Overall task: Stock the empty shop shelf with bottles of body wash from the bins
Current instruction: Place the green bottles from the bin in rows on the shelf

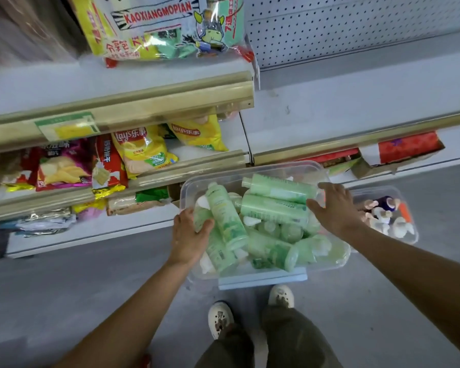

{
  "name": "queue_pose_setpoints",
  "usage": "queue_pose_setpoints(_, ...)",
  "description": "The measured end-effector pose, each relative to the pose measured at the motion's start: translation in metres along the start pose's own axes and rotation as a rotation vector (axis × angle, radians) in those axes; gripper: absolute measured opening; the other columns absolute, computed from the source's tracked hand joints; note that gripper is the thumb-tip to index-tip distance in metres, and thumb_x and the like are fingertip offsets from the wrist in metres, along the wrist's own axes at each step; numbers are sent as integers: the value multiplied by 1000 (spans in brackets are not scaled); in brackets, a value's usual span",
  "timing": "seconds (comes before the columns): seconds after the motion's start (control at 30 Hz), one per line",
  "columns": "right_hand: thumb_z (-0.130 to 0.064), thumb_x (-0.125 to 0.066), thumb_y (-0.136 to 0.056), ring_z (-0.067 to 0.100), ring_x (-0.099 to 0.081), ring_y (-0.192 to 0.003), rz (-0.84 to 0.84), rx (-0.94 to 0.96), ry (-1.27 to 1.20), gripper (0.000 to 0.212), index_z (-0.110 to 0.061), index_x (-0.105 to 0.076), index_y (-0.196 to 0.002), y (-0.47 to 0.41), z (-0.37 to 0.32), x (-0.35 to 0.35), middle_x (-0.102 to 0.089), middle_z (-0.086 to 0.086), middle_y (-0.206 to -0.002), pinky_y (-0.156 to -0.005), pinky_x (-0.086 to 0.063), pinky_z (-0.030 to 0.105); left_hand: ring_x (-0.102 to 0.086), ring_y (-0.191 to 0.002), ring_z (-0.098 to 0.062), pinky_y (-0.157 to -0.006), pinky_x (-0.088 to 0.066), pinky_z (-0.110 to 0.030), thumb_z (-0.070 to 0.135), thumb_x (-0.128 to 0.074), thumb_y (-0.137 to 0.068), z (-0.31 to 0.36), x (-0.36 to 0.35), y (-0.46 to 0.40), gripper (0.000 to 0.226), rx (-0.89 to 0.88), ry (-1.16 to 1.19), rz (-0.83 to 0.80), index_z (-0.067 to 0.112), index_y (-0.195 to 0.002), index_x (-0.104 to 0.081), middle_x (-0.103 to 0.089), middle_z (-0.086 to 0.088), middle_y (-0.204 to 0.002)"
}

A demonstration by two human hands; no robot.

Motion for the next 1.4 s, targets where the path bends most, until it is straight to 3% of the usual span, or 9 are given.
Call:
queue_pose_setpoints(0.23,-55,-55,-88,33,-48,-121,-243,156,160,65,-24,-38,-142,-50,-34,-22,-40,12,-143,-101,-42,45,-53,-115,-24,-86,-37,-28,42,-61,-92,15,-48,-6,69,292,291,-5,8,-144,-31,-53,-6,-131)
queue_pose_setpoints(0.4,-58,-62,-82,32,-43,-126,-429,186,192,77,-18,-35,-142,-79,-34,-47,-45,14,-138,-100,-43,47,-49,-124,-38,-100,-42,-43,69,-56,-81,28,-59,-20,96,331,-125,32,7,-146,-23,-49,-19,-137)
queue_pose_setpoints(0.57,-60,-61,-82,26,-57,-113,-500,292,182,69,-16,-43,-133,-87,-34,-51,-58,7,-128,-95,-47,41,-53,-123,-37,-100,-40,-42,64,-59,-83,41,-63,-28,100,286,-305,55,1,-147,-16,-51,-21,-136)
queue_pose_setpoints(0.77,-67,-57,-80,17,-61,-82,-479,278,90,56,-17,-59,-105,-78,-37,-24,-64,-1,-91,-73,-48,29,-53,-122,-36,-100,-44,-40,57,-70,-77,44,-50,-1,89,417,54,77,6,-141,-33,-53,-16,-134)
queue_pose_setpoints(0.83,-80,-60,-65,23,-64,-70,-451,208,-107,75,-10,-68,-90,-71,-38,-9,-68,6,-78,-69,-51,34,-61,-111,-32,-97,-50,-44,64,-73,-61,49,-48,13,91,443,237,119,12,-132,-49,-63,-11,-123)
queue_pose_setpoints(0.9,-91,-62,-43,31,-69,-77,-441,131,-369,109,-3,-69,-107,-62,-35,0,-71,20,-97,-80,-55,49,-67,-98,-28,-90,-55,-42,65,-74,-48,54,-43,27,87,453,426,170,13,-118,-63,-71,-8,-109)
queue_pose_setpoints(1.07,-77,-76,-42,29,-72,-88,-532,160,-748,93,-17,-70,-113,3,-59,37,-74,12,-98,-83,-58,47,-68,-71,-17,-53,-53,-19,31,-76,-80,90,-20,66,30,365,737,154,10,-100,-69,-72,-5,-85)
queue_pose_setpoints(1.23,-48,-84,-61,27,-72,-88,-544,229,-850,68,-16,-64,-118,59,-87,70,-74,9,-97,-78,-58,45,-70,-83,-30,-75,-60,-48,29,-81,-71,121,18,106,47,187,914,94,17,-112,-62,-71,-13,-94)
queue_pose_setpoints(1.4,-36,-81,-52,32,-68,-83,-564,273,-1011,74,-4,-60,-116,103,-124,101,-70,20,-97,-74,-55,42,-69,-89,-29,-74,-59,-48,15,-78,-78,140,74,138,44,-60,880,149,28,-113,-54,-68,-9,-101)
Point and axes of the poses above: each hand's wrist, its own y-axis away from the middle knuckle, its own x-axis out of the back of the hand, z = x × y, the point moved 7 cm from there along -y, towards the middle knuckle
